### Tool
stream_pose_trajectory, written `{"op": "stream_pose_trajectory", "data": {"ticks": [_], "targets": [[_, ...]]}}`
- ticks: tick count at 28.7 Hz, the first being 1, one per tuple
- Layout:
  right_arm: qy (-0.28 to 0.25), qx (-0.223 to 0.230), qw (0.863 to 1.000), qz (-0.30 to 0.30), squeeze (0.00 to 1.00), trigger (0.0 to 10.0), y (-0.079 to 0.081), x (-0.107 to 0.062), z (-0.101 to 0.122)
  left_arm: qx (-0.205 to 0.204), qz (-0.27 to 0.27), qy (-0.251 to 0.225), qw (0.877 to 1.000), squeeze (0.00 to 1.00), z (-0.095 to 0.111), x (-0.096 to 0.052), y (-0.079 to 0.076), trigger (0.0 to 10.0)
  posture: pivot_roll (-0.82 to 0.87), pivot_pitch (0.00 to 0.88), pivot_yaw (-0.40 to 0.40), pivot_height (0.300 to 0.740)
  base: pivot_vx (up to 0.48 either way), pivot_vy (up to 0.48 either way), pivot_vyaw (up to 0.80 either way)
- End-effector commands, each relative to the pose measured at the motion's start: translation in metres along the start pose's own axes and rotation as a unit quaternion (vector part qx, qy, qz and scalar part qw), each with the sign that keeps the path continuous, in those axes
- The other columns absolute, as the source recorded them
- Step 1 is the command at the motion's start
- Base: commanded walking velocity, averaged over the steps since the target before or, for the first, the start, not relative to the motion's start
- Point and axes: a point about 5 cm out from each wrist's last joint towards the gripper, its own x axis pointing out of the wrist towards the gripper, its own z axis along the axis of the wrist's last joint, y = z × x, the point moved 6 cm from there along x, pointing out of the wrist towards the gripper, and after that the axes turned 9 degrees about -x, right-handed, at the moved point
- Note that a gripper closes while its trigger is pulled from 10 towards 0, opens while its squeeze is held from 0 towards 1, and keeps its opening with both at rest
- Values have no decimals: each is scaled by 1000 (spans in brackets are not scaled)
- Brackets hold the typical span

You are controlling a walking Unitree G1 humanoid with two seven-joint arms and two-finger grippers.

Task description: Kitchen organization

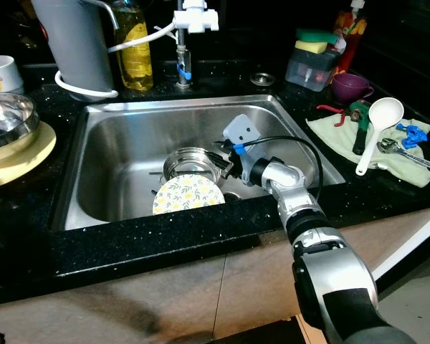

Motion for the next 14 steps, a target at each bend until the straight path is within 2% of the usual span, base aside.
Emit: {"op": "stream_pose_trajectory", "data": {"ticks": [1,3,5,6,8,11,14], "targets": [[-7,5,1000,-5,0,10000,-1,-3,0,-14,22,13,1000,0,-4,2,9,10000,37,167,-64,740,0,0,0],[-9,6,1000,-2,0,10000,-1,-3,0,1,17,23,1000,0,-7,11,8,10000,38,164,-67,740,0,0,0],[-9,6,1000,-2,0,10000,-1,-3,0,1,17,23,1000,0,-7,11,8,10000,38,164,-67,740,0,0,0],[-12,6,1000,10,0,10000,3,-2,1,19,17,37,999,0,-11,25,8,10000,43,156,-73,740,0,0,0],[-14,6,1000,16,0,10000,6,-2,1,20,21,45,999,0,-14,30,9,10000,43,156,-73,740,0,0,0],[-20,9,999,36,0,10000,14,0,2,-26,61,88,994,0,-29,45,20,10000,40,153,-69,740,0,0,0],[-22,11,999,43,0,10000,17,0,1,-54,81,108,989,0,-38,51,25,10000,40,155,-65,740,0,0,0]]}}
